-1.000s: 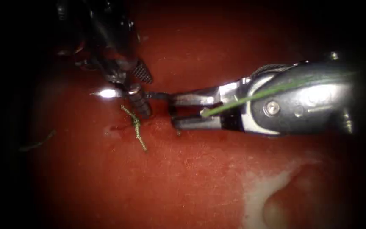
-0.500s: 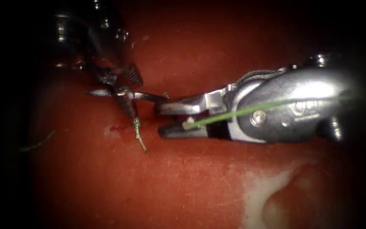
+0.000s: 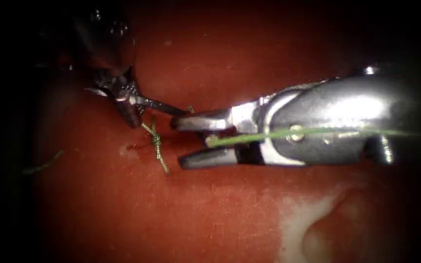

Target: Wound Closure

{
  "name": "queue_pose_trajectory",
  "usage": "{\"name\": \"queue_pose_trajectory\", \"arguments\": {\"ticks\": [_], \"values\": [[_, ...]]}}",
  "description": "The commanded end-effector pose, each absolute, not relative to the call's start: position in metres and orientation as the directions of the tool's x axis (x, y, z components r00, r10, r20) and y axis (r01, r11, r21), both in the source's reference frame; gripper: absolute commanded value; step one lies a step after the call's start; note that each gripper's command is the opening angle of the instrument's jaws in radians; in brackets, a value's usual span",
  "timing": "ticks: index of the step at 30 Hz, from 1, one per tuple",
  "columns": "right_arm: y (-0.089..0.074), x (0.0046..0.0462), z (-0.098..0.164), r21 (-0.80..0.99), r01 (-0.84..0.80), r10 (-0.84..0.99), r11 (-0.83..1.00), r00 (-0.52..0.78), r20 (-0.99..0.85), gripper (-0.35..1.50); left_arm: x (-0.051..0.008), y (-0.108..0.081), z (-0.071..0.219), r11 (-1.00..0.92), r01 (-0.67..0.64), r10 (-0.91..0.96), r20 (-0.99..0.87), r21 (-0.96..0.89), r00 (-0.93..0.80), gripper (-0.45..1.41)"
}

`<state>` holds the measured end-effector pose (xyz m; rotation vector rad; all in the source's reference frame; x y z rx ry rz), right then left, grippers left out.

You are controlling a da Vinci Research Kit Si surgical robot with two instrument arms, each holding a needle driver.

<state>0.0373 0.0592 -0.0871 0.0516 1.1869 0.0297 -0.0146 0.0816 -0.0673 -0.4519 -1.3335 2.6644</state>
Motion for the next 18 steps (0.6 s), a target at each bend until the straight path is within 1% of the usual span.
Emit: {"name": "queue_pose_trajectory", "arguments": {"ticks": [1, 4, 5, 10, 11, 14, 16, 17, 18], "values": [[0.0597, 0.0380, -0.0873, 0.086, -0.084, 0.111, 0.993, 0.363, -0.925, 1.28, -0.0152, 0.0814, -0.0666, -0.605, 0.008, 0.280, -0.222, -0.796, -0.934, -0.35], [0.0601, 0.0376, -0.0875, 0.157, -0.138, 0.196, 0.978, 0.347, -0.917, 1.31, -0.0153, 0.0811, -0.0664, -0.602, -0.011, 0.347, -0.249, -0.798, -0.904, -0.35], [0.0604, 0.0374, -0.0875, 0.189, -0.164, 0.236, 0.968, 0.339, -0.911, 1.31, -0.0153, 0.0811, -0.0664, -0.589, -0.023, 0.401, -0.268, -0.808, -0.876, -0.35], [0.0607, 0.0371, -0.0871, 0.183, -0.216, 0.251, 0.959, 0.349, -0.903, 1.33, -0.0152, 0.0807, -0.0663, -0.573, -0.086, 0.527, -0.286, -0.815, -0.800, -0.35], [0.0607, 0.0367, -0.0869, 0.179, -0.233, 0.252, 0.956, 0.339, -0.907, 1.30, -0.0152, 0.0805, -0.0663, -0.565, -0.106, 0.569, -0.294, -0.818, -0.768, -0.35], [0.0610, 0.0360, -0.0867, 0.187, -0.285, 0.277, 0.940, 0.320, -0.906, 1.30, -0.0154, 0.0802, -0.0664, -0.545, -0.145, 0.637, -0.295, -0.826, -0.712, -0.35], [0.0612, 0.0350, -0.0867, 0.223, -0.374, 0.336, 0.900, 0.271, -0.902, 1.28, -0.0154, 0.0797, -0.0667, -0.508, -0.207, 0.717, -0.278, -0.836, -0.639, -0.35], [0.0615, 0.0342, -0.0866, 0.237, -0.448, 0.372, 0.862, 0.241, -0.896, 1.28, -0.0155, 0.0792, -0.0669, -0.469, -0.269, 0.772, -0.243, -0.841, -0.587, -0.35], [0.0615, 0.0339, -0.0865, 0.235, -0.476, 0.379, 0.847, 0.233, -0.896, 1.28, -0.0156, 0.0789, -0.0669, -0.446, -0.299, 0.797, -0.223, -0.843, -0.562, -0.35]]}}
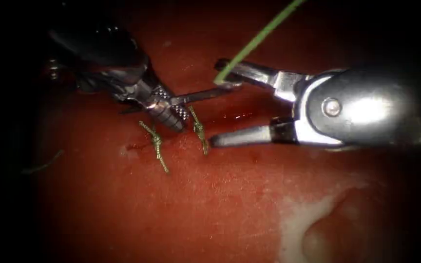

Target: Wound Closure

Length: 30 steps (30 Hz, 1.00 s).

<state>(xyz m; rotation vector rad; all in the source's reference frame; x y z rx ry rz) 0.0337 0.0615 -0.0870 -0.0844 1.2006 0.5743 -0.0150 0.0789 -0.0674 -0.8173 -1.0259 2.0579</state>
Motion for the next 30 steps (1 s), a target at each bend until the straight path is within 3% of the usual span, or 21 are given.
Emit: {"name": "queue_pose_trajectory", "arguments": {"ticks": [1, 5, 12, 23, 30], "values": [[0.0616, 0.0337, -0.0864, 0.247, -0.506, 0.399, 0.827, 0.217, -0.891, 1.28, -0.0157, 0.0787, -0.0670, -0.413, -0.336, 0.826, -0.193, -0.846, -0.530, -0.35], [0.0611, 0.0325, -0.0863, 0.297, -0.636, 0.489, 0.712, 0.146, -0.860, 1.26, -0.0163, 0.0779, -0.0673, -0.252, -0.466, 0.929, -0.077, -0.848, -0.361, -0.35], [0.0602, 0.0329, -0.0872, 0.294, -0.776, 0.562, 0.558, 0.093, -0.822, 1.20, -0.0168, 0.0773, -0.0670, -0.123, -0.531, 0.991, -0.072, -0.838, -0.115, -0.35], [0.0625, 0.0329, -0.0861, 0.458, -0.759, 0.693, 0.462, -0.013, -0.721, 1.13, -0.0155, 0.0760, -0.0678, -0.061, -0.547, 0.992, -0.112, -0.835, 0.060, -0.35], [0.0622, 0.0358, -0.0869, 0.484, -0.731, 0.705, 0.480, -0.006, -0.709, 1.11, -0.0159, 0.0756, -0.0678, -0.079, -0.556, 0.986, -0.149, -0.828, 0.081, -0.35]]}}
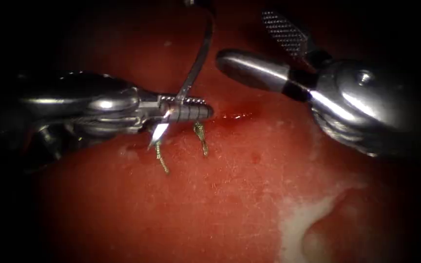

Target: Wound Closure

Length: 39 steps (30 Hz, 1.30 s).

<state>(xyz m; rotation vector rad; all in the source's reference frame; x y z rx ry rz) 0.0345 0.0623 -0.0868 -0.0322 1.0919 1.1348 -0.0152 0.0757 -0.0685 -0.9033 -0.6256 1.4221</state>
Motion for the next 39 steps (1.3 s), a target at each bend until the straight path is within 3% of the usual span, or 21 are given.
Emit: {"name": "queue_pose_trajectory", "arguments": {"ticks": [1, 14, 25, 27, 29, 30, 38, 39], "values": [[0.0621, 0.0361, -0.0869, 0.491, -0.728, 0.708, 0.479, -0.011, -0.706, 1.11, -0.0160, 0.0755, -0.0678, -0.084, -0.555, 0.984, -0.157, -0.827, 0.084, -0.35], [0.0624, 0.0374, -0.0863, 0.441, -0.718, 0.671, 0.538, 0.049, -0.740, 1.06, -0.0163, 0.0743, -0.0671, -0.132, -0.551, 0.980, -0.192, -0.824, 0.052, -0.35], [0.0620, 0.0382, -0.0861, 0.422, -0.709, 0.649, 0.565, 0.067, -0.758, 0.89, -0.0163, 0.0740, -0.0673, -0.149, -0.550, 0.978, -0.205, -0.822, 0.041, -0.35], [0.0620, 0.0382, -0.0861, 0.417, -0.708, 0.644, 0.570, 0.070, -0.762, 0.68, -0.0162, 0.0739, -0.0674, -0.149, -0.550, 0.978, -0.205, -0.822, 0.041, -0.35], [0.0618, 0.0381, -0.0862, 0.385, -0.682, 0.609, 0.622, 0.113, -0.785, -0.26, -0.0163, 0.0739, -0.0674, -0.148, -0.551, 0.978, -0.205, -0.821, 0.042, -0.35], [0.0616, 0.0380, -0.0863, 0.376, -0.671, 0.599, 0.639, 0.127, -0.791, -0.35, -0.0163, 0.0738, -0.0675, -0.148, -0.551, 0.978, -0.205, -0.821, 0.042, -0.35], [0.0614, 0.0371, -0.0866, 0.326, -0.650, 0.526, 0.687, 0.135, -0.840, -0.35, -0.0165, 0.0735, -0.0677, -0.147, -0.547, 0.979, -0.202, -0.824, 0.040, -0.35], [0.0614, 0.0371, -0.0866, 0.323, -0.645, 0.519, 0.693, 0.136, -0.844, -0.35, -0.0168, 0.0734, -0.0678, -0.154, -0.535, 0.980, -0.199, -0.831, 0.028, -0.11]]}}
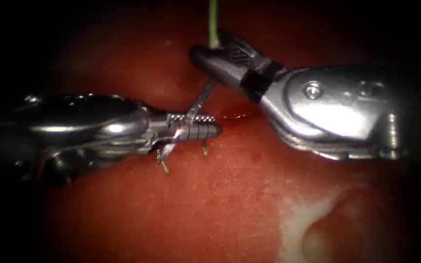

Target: Wound Closure

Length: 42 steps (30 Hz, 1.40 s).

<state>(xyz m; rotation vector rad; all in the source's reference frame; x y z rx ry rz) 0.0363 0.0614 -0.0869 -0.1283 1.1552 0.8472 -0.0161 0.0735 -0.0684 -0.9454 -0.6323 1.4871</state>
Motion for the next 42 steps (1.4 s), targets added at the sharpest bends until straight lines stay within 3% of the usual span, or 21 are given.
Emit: {"name": "queue_pose_trajectory", "arguments": {"ticks": [1, 4, 9, 11, 21, 28, 36, 42], "values": [[0.0614, 0.0371, -0.0866, 0.325, -0.641, 0.520, 0.696, 0.137, -0.843, -0.35, -0.0169, 0.0734, -0.0678, -0.172, -0.528, 0.978, -0.210, -0.832, 0.012, 0.09], [0.0614, 0.0370, -0.0866, 0.325, -0.610, 0.511, 0.723, 0.156, -0.845, -0.35, -0.0176, 0.0738, -0.0678, -0.252, -0.506, 0.962, -0.268, -0.825, -0.042, 0.58], [0.0614, 0.0369, -0.0866, 0.338, -0.571, 0.510, 0.748, 0.169, -0.844, -0.35, -0.0186, 0.0740, -0.0674, -0.418, -0.421, 0.907, -0.393, -0.805, -0.150, 0.77], [0.0612, 0.0369, -0.0868, 0.341, -0.564, 0.510, 0.752, 0.170, -0.843, -0.35, -0.0186, 0.0740, -0.0674, -0.460, -0.351, 0.888, -0.417, -0.815, -0.195, 0.78], [0.0607, 0.0350, -0.0871, 0.274, -0.472, 0.420, 0.838, 0.238, -0.876, -0.35, -0.0169, 0.0745, -0.0670, -0.614, -0.260, 0.787, -0.555, -0.745, -0.270, 0.78], [0.0623, 0.0329, -0.0850, 0.225, -0.315, 0.319, 0.922, 0.289, -0.903, -0.35, -0.0148, 0.0734, -0.0678, -0.652, -0.201, 0.752, -0.590, -0.731, -0.294, 0.78], [0.0632, 0.0326, -0.0855, 0.177, -0.362, 0.284, 0.915, 0.268, -0.920, -0.35, -0.0155, 0.0721, -0.0684, -0.660, -0.162, 0.740, -0.599, -0.734, -0.306, 0.78], [0.0641, 0.0307, -0.0840, 0.076, -0.197, 0.143, 0.978, 0.354, -0.924, -0.35, -0.0181, 0.0713, -0.0671, -0.657, -0.201, 0.747, -0.593, -0.726, -0.299, 0.74]]}}
